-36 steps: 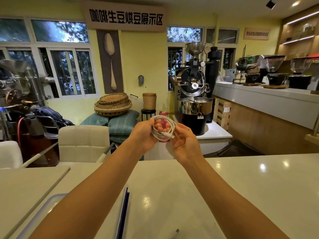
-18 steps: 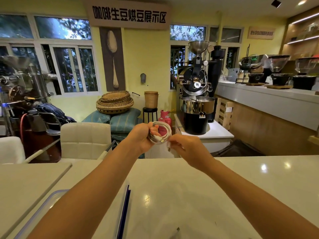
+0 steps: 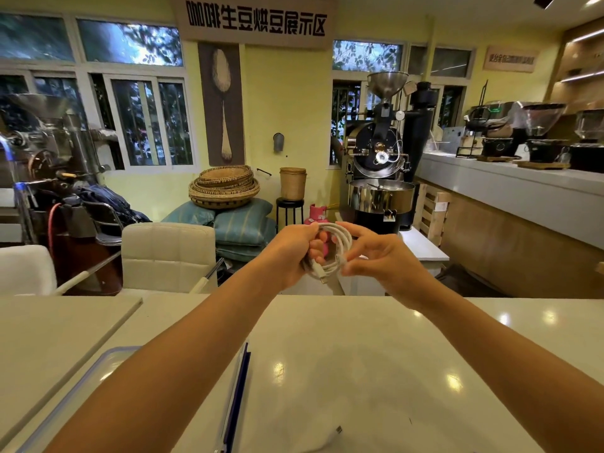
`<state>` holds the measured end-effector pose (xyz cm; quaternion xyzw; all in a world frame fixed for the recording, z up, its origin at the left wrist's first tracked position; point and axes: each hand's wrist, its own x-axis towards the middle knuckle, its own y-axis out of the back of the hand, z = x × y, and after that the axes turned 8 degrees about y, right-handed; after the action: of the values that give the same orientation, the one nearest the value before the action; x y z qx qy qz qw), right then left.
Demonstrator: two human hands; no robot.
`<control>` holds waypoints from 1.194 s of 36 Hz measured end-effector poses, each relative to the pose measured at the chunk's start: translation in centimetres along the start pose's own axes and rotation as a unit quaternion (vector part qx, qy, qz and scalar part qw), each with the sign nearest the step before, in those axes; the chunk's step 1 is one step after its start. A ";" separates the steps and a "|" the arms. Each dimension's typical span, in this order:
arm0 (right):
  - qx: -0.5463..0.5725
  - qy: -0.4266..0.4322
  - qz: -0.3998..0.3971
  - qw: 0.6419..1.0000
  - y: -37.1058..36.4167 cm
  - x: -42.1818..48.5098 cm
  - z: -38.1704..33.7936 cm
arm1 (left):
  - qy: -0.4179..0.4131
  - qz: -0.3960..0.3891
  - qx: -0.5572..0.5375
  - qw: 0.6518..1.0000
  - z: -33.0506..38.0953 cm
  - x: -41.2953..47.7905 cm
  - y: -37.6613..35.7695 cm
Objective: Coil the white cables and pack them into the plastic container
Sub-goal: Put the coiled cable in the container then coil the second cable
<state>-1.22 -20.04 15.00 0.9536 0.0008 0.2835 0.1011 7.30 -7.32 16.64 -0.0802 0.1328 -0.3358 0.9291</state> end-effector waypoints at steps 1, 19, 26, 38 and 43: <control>0.023 0.005 0.014 1.000 -0.1 0.0 0.2 | -0.008 0.003 -0.006 1.000 0.1 0.0 -0.1; 0.096 -0.068 0.262 0.958 -3.8 1.1 2.5 | -0.088 0.190 0.095 0.973 -0.7 0.8 -1.1; -0.037 -0.116 0.265 0.956 -4.7 1.6 4.1 | -0.129 0.214 0.229 0.941 -1.4 1.2 -0.3; -0.074 -0.145 0.116 0.980 -4.0 2.0 4.5 | -0.074 0.186 0.341 0.919 -1.7 1.3 2.8; 0.030 -0.171 0.085 0.981 -4.0 1.7 4.3 | -0.036 0.139 0.326 0.935 -1.4 0.5 4.4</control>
<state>2.77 -16.80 11.62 0.9873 -0.0890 0.1234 0.0466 9.90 -4.33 14.10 0.2341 -0.0074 -0.2250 0.9458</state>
